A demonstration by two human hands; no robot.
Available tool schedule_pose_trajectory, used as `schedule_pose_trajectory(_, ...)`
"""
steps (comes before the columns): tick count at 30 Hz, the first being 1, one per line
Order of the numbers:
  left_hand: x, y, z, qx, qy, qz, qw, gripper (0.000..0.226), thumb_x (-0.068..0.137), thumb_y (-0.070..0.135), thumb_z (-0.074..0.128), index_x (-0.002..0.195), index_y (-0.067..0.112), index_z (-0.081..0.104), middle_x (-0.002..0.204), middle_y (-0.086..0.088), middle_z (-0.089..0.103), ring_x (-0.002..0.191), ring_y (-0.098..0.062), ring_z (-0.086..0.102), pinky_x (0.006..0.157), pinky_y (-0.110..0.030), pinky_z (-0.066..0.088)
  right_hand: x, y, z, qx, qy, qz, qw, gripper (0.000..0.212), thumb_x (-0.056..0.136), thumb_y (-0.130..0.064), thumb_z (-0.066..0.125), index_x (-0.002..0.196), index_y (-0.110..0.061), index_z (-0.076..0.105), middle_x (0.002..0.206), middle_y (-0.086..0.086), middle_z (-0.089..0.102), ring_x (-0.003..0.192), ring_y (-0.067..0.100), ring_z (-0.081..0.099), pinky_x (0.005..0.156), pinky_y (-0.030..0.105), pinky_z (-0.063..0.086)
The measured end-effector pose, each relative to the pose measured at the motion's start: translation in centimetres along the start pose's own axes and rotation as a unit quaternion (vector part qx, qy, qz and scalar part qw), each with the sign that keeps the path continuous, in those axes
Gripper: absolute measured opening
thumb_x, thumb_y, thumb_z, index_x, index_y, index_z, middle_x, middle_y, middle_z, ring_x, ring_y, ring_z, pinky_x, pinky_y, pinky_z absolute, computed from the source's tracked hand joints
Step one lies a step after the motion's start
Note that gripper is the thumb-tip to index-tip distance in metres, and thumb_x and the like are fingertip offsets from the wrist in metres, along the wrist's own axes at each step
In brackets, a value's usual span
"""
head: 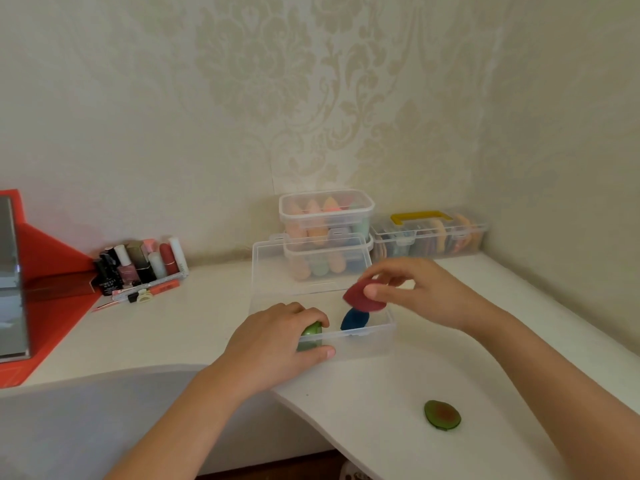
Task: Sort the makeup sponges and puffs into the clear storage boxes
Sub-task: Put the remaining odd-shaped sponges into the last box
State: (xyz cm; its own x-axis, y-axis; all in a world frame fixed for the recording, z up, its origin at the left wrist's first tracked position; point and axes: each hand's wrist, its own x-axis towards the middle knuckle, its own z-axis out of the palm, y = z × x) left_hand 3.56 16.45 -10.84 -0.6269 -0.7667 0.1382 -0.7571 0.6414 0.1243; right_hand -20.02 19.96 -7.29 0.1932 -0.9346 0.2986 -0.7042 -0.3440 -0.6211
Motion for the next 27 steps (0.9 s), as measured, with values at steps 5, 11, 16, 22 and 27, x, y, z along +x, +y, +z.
schedule_pose_trajectory(5, 0.0, -0.1, 0.1, 0.004, -0.003, -0.002, 1.000, 0.043, 0.084, 0.066, 0.044, 0.122, 0.044, 0.046, 0.116, 0.018, 0.055, 0.105, -0.007, 0.049, 0.084, -0.028, 0.044, -0.3, -0.8, 1.4, -0.162, -0.058, -0.025, 0.985, 0.023, 0.090, -0.048, 0.052, 0.104, -0.038, 0.067, 0.091, -0.022, 0.062, 0.089, -0.005, 0.046, 0.074, 0.015, 0.034)
schedule_pose_trajectory(11, 0.1, -0.2, 0.1, -0.006, -0.009, 0.001, 1.000, 0.042, 0.084, 0.065, 0.046, 0.122, 0.045, 0.045, 0.118, 0.019, 0.054, 0.106, -0.006, 0.048, 0.086, -0.028, 0.044, -0.4, -0.1, 0.9, -0.206, -0.083, -0.018, 0.975, 0.018, 0.091, -0.036, 0.056, 0.102, -0.037, 0.070, 0.107, -0.021, 0.060, 0.102, 0.003, 0.040, 0.092, 0.026, 0.033)
schedule_pose_trajectory(16, 0.2, -0.4, 0.2, -0.012, -0.024, 0.011, 1.000, 0.041, 0.086, 0.061, 0.048, 0.125, 0.048, 0.043, 0.122, 0.019, 0.051, 0.111, -0.006, 0.047, 0.088, -0.029, 0.044, -0.5, -0.8, -1.1, -0.041, -0.035, 0.016, 0.998, 0.012, 0.084, -0.035, 0.067, 0.074, -0.030, 0.071, 0.076, -0.018, 0.064, 0.074, -0.002, 0.054, 0.069, 0.016, 0.041)
schedule_pose_trajectory(22, 0.5, -0.5, 0.3, -0.003, -0.029, 0.001, 1.000, 0.040, 0.085, 0.063, 0.047, 0.122, 0.048, 0.043, 0.118, 0.019, 0.053, 0.107, -0.007, 0.050, 0.087, -0.031, 0.046, -2.7, -2.1, -4.5, -0.142, -0.310, 0.164, 0.926, 0.028, 0.069, -0.051, 0.075, 0.069, -0.023, 0.071, 0.065, -0.009, 0.064, 0.063, 0.006, 0.052, 0.064, 0.019, 0.040)
schedule_pose_trajectory(27, 0.5, -0.2, 0.0, -0.006, -0.031, -0.003, 0.999, 0.039, 0.086, 0.061, 0.048, 0.122, 0.047, 0.045, 0.117, 0.016, 0.054, 0.106, -0.009, 0.051, 0.085, -0.031, 0.045, -3.4, -4.2, -2.3, -0.242, -0.420, 0.216, 0.848, 0.039, 0.068, -0.048, 0.078, 0.089, -0.015, 0.075, 0.076, -0.011, 0.067, 0.066, 0.005, 0.053, 0.063, 0.016, 0.041)
